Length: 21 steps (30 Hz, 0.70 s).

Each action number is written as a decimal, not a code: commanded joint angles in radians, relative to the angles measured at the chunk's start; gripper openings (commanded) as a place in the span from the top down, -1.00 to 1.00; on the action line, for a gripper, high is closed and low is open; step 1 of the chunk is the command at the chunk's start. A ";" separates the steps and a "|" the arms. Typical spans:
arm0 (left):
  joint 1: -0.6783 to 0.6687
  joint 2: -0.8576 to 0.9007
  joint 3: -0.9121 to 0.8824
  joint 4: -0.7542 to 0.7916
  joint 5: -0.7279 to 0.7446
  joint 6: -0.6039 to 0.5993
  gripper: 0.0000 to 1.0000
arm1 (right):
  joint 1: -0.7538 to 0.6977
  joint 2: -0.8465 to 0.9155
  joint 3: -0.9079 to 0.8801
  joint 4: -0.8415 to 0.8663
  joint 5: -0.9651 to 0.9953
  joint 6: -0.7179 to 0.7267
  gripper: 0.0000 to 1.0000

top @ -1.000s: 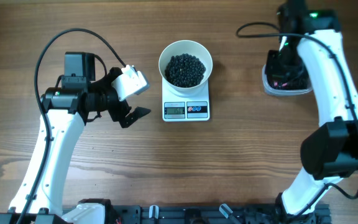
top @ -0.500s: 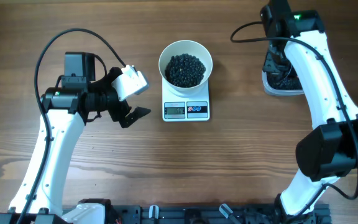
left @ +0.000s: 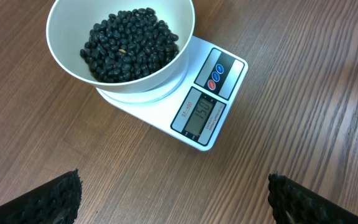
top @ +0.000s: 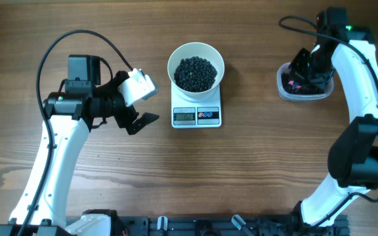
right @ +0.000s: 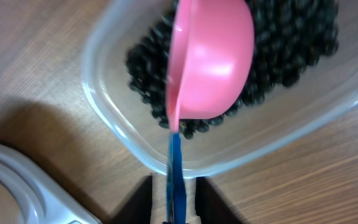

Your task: Scoop item into bowl and weigh 150g on scale

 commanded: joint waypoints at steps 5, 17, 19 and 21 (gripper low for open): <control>0.005 0.006 -0.002 -0.001 0.004 0.020 -1.00 | -0.014 0.000 -0.016 -0.105 -0.039 0.109 -0.31; 0.005 0.006 -0.002 -0.001 0.004 0.020 -1.00 | -0.006 -0.339 -0.016 -0.114 -0.091 0.064 -0.64; 0.005 0.006 -0.002 -0.001 0.004 0.020 -1.00 | -0.006 -0.442 -0.016 -0.116 -0.116 0.066 -0.92; 0.005 0.006 -0.002 -0.001 0.004 0.020 -1.00 | -0.006 -0.542 -0.016 -0.116 -0.119 0.068 -1.00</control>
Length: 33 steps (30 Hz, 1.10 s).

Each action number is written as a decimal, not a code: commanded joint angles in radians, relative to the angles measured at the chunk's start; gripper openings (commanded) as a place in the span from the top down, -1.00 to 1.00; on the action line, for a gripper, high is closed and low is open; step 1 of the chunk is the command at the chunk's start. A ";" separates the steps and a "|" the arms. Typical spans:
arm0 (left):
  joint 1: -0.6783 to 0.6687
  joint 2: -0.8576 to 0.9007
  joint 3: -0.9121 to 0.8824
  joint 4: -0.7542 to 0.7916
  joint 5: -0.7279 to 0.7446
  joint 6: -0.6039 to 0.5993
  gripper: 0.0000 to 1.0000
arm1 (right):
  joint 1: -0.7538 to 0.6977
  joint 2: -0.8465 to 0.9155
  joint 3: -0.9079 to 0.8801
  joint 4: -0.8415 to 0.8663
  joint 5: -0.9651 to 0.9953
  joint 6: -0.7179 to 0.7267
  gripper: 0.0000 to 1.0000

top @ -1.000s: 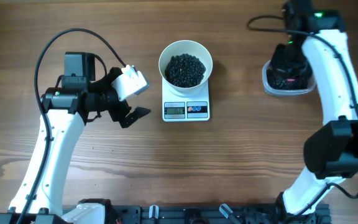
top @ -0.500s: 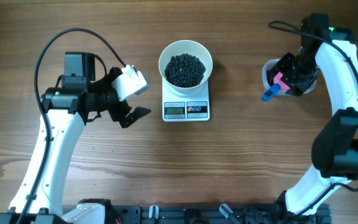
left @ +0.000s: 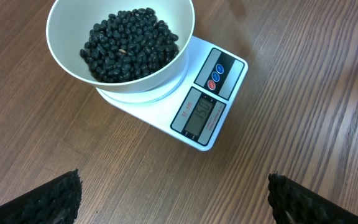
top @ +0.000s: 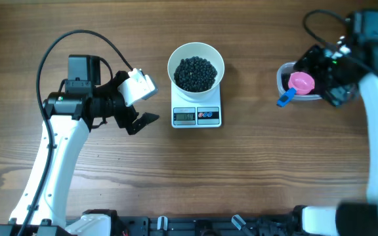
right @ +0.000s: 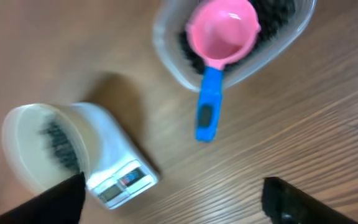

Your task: Scoop item into bowl and weigh 150g on scale

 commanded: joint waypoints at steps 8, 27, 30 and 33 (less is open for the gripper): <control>0.005 0.006 -0.002 -0.001 0.005 0.020 -1.00 | 0.004 -0.404 0.000 -0.021 -0.076 0.047 -0.99; 0.005 0.006 -0.002 -0.001 0.005 0.021 -1.00 | 0.015 -0.832 -0.668 0.750 0.139 -0.438 -0.99; 0.005 0.006 -0.002 -0.001 0.005 0.020 -0.99 | 0.015 -1.001 -0.879 0.895 0.129 -0.437 -0.99; 0.005 0.006 -0.002 -0.001 0.005 0.021 -1.00 | 0.015 -1.145 -1.025 0.969 0.129 -0.438 -0.99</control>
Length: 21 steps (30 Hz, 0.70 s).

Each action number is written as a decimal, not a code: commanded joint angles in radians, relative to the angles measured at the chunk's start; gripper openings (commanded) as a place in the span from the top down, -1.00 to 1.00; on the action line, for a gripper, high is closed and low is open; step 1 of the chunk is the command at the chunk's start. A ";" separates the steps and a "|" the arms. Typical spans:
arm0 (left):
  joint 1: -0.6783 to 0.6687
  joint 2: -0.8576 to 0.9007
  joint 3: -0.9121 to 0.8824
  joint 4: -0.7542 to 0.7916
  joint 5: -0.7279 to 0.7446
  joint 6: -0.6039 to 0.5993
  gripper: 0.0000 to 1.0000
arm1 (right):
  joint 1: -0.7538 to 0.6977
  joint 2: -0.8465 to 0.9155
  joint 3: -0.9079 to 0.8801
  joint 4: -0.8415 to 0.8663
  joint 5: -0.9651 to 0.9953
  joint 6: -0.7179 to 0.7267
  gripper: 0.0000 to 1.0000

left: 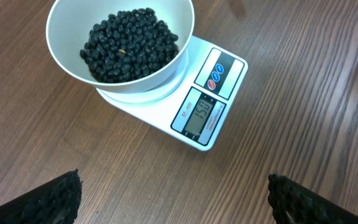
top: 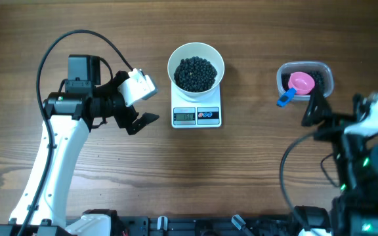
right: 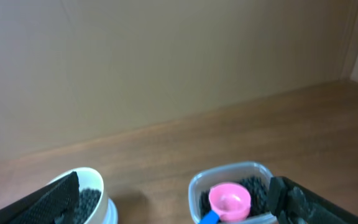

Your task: Scoop item into bowl and weigh 150g on scale

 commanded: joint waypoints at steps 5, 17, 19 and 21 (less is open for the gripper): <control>0.005 0.006 -0.002 -0.001 0.005 0.017 -1.00 | 0.006 -0.286 -0.256 0.067 0.007 -0.024 -0.99; 0.005 0.006 -0.002 -0.001 0.005 0.017 -1.00 | 0.006 -0.496 -0.545 0.219 0.007 -0.041 -0.99; 0.005 0.006 -0.002 -0.001 0.005 0.017 -1.00 | 0.006 -0.496 -0.591 0.265 0.010 -0.041 -0.99; 0.005 0.006 -0.002 -0.001 0.005 0.017 -1.00 | 0.006 -0.496 -0.644 0.307 0.014 -0.041 -0.99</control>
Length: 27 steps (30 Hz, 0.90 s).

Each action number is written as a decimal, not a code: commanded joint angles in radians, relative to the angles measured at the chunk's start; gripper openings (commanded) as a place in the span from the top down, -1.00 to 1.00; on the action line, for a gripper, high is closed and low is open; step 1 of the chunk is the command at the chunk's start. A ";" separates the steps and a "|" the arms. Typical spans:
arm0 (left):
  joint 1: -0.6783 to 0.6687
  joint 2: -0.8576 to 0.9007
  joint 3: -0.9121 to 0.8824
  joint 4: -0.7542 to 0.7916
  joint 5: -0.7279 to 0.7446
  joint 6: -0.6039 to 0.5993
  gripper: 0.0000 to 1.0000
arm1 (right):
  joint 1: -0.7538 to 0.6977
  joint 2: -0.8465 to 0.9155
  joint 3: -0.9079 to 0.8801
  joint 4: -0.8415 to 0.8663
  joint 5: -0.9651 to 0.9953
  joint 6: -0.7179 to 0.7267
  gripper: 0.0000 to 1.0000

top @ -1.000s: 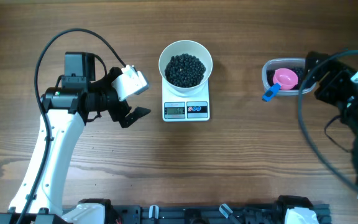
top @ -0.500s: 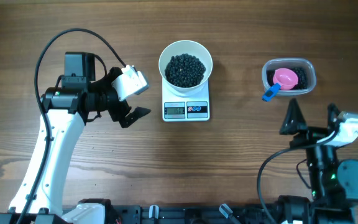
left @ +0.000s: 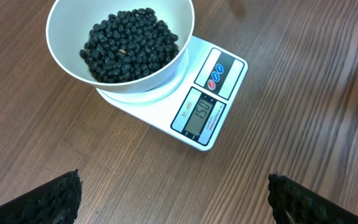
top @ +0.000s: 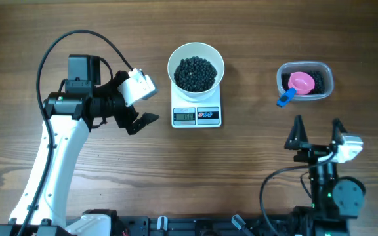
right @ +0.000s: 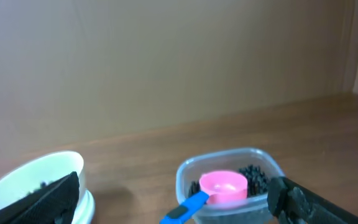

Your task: Scoop item into bowl and weigh 150g on scale

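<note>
A white bowl (top: pixel 195 69) full of black beans sits on the white scale (top: pixel 196 115). In the left wrist view the bowl (left: pixel 120 46) is at the top, and the scale's display (left: pixel 201 116) reads 150. The pink scoop (top: pixel 300 82) with its blue handle rests in the clear container (top: pixel 305 80) of beans at the right. It also shows ahead of the right wrist camera as scoop (right: pixel 224 185) in container (right: pixel 232 183). My left gripper (top: pixel 136 105) stands open left of the scale. My right gripper (top: pixel 317 134) is open and empty, well in front of the container.
The bowl's rim (right: pixel 33 177) shows at the lower left of the right wrist view, with a plain wall behind the table. The left arm's black cable (top: pixel 77 39) loops over the back left of the wooden table (top: pixel 241 177).
My right arm has drawn further back toward the table's front edge and sits lower. The scoop, container, bowl, scale and left arm have not moved.
My right gripper was first shut on the scoop's blue handle, with the scoop tipped over the container. Then the scoop lay in the container and the gripper was open above it. After that the right arm stood back toward the table's front. The display stayed at 150.
</note>
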 commanded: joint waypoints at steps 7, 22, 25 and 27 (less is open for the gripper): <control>0.005 0.006 -0.002 -0.001 0.004 0.017 -1.00 | 0.004 -0.015 -0.130 0.097 0.017 -0.039 -0.99; 0.005 0.006 -0.002 -0.001 0.004 0.017 -1.00 | 0.004 -0.014 -0.130 0.097 0.013 -0.063 -0.99; 0.005 0.006 -0.002 -0.001 0.004 0.017 -1.00 | 0.004 -0.014 -0.130 0.097 0.013 -0.063 -0.99; 0.005 0.006 -0.002 -0.001 0.004 0.016 -1.00 | 0.004 -0.014 -0.130 0.097 0.013 -0.063 -0.99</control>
